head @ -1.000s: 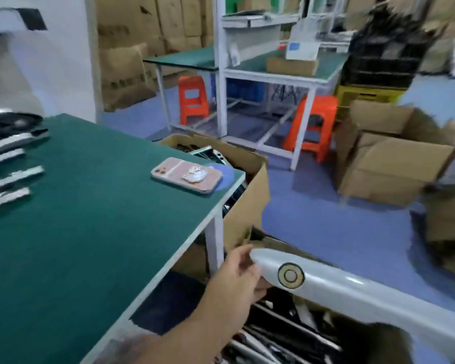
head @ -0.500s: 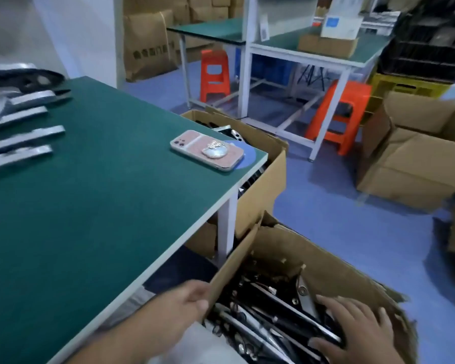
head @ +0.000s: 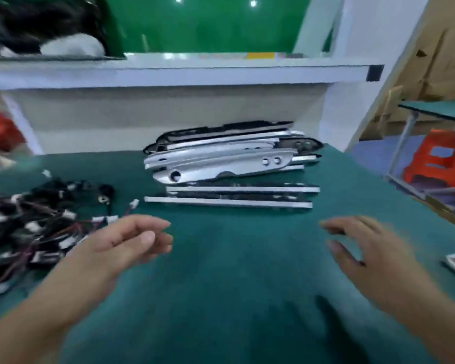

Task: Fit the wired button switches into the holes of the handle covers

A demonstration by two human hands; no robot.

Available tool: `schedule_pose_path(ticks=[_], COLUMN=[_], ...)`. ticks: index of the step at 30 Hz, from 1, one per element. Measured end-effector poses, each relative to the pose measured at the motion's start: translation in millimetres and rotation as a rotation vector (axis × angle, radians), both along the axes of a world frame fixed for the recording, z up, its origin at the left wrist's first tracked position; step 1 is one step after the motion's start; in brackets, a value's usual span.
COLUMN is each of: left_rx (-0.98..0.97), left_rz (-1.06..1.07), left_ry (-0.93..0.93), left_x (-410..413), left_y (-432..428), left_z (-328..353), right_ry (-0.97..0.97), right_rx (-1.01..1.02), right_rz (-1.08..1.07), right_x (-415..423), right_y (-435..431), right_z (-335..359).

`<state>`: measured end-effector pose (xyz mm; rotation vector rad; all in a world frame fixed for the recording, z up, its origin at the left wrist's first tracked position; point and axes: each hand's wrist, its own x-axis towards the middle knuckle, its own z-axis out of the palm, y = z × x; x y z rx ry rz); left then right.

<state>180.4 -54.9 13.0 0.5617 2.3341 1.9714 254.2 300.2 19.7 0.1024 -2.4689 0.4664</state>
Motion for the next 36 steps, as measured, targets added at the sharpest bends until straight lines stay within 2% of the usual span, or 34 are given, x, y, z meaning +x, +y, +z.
schedule_pose_path(ticks=[2,3,5,7,11,14,19,22,24,25,27,32,34,36], left_rx=[0.113,0.139,0.067,-0.083,-0.193,-0.169,-0.181,-0.186,-0.199,-0.189,-0.094,0.169,0.182,0.175], left_rz=[0.318,0.448,0.574,0.589,0.550,0.526,0.496,0.550,0.635,0.662,0.633,0.373,0.378,0.458], left_ry=[-0.039,-0.059,-0.083,-0.069,-0.053,-0.105,-0.139,-0.086,-0.025,-0.009,-0.034,-0.155,-0.172,-0.209], left_x=[-14,-18,-23,-29,-36,-36,-33,-31,-33,-34,-35,-27,-24,-26], left_y=[-19,-26,-29,-29,-30,-29,-29,-27,-28,-30,-34,-37,-32,-27], left_z=[-7,-13,-27,-38,-45,-47,-49,-47,-46,-45,-43,-39,-37,-35], right_ry=[-0.189,-0.219,-0.248,-0.286,-0.354,-0.426,-0.414,-0.391,-0.333,-0.284,-0.267,-0.575,-0.655,-0.704], right_rx=[0.105,0.121,0.135,0.121,0.189,0.168,0.159,0.151,0.227,0.251,0.149,-0.140,-0.102,0.059], right_rz=[-0.113,-0.178,-0.259,-0.325,-0.332,-0.319,-0.301,-0.201,-0.172,-0.155,-0.121,-0.026,0.019,0.140], right_x=[-63,-87,-120,-141,-165,-171,-166,-161,-152,-146,-132,-104,-93,-85], right_y=[-22,-32,-48,-50,-47,-42,-44,-45,-45,-43,-39,-38,-36,-36], right_z=[-8,-17,-35,-47,-58,-62,-58,-53,-43,-38,-26,-13,-16,-21])
